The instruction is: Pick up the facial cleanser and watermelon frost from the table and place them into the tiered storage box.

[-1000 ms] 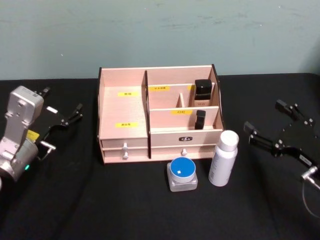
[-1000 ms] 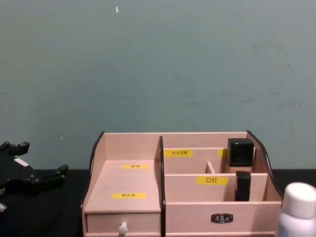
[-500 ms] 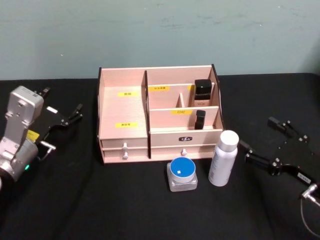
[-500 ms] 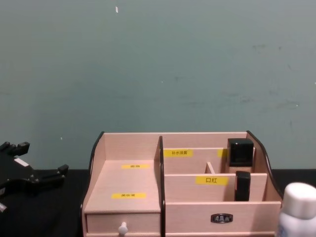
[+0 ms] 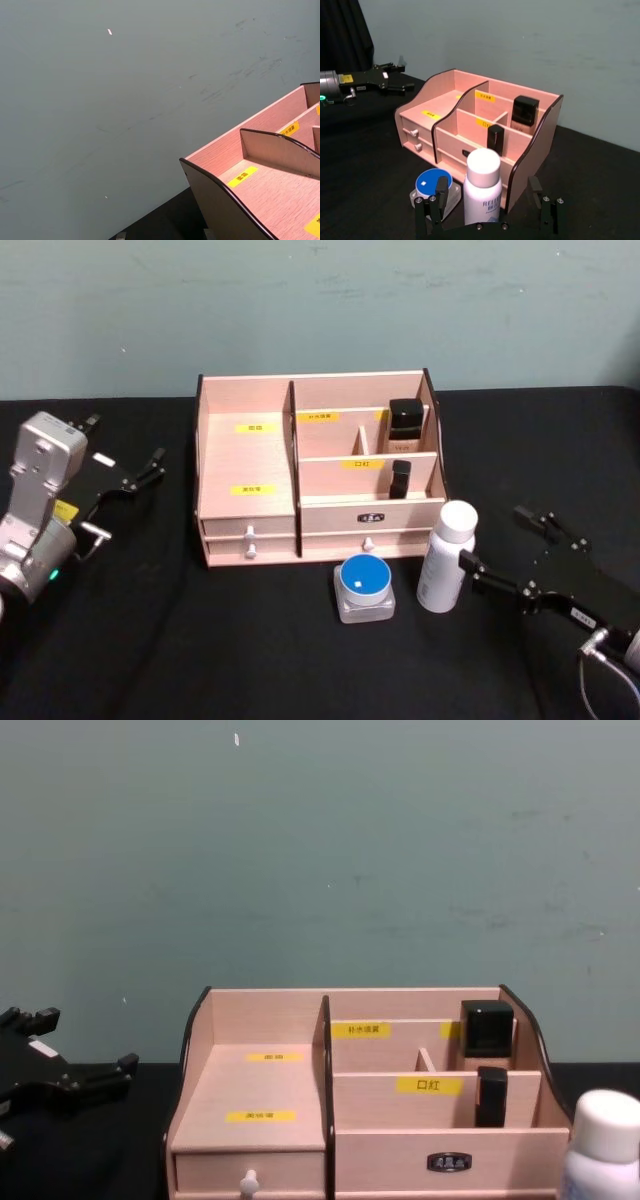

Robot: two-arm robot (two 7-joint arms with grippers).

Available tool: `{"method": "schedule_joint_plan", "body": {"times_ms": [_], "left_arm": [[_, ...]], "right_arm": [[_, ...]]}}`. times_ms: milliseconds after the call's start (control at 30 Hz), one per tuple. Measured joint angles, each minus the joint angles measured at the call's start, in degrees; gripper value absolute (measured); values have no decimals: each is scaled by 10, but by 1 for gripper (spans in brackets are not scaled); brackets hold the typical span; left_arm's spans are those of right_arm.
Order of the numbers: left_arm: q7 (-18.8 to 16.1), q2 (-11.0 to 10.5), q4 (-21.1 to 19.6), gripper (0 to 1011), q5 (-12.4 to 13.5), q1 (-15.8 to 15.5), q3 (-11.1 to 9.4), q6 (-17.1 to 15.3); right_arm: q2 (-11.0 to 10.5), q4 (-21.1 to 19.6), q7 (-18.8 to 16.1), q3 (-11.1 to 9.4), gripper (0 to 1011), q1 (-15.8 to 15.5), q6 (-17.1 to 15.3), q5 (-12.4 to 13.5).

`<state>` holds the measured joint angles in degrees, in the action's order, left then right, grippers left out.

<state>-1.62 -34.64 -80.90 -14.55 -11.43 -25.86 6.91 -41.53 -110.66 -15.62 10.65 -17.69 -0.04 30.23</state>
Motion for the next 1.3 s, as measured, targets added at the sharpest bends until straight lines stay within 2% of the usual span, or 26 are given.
{"method": "schedule_joint_plan", "body": {"times_ms": [300, 1300], "left_arm": [[0, 0, 0, 1001, 0, 0, 0, 0], [0, 0, 0, 1001, 0, 0, 0, 0]], "right_arm": [[23, 28, -12, 13, 1002, 12, -7, -14], [86, 92, -35, 31, 1002, 70, -28, -75]]}}
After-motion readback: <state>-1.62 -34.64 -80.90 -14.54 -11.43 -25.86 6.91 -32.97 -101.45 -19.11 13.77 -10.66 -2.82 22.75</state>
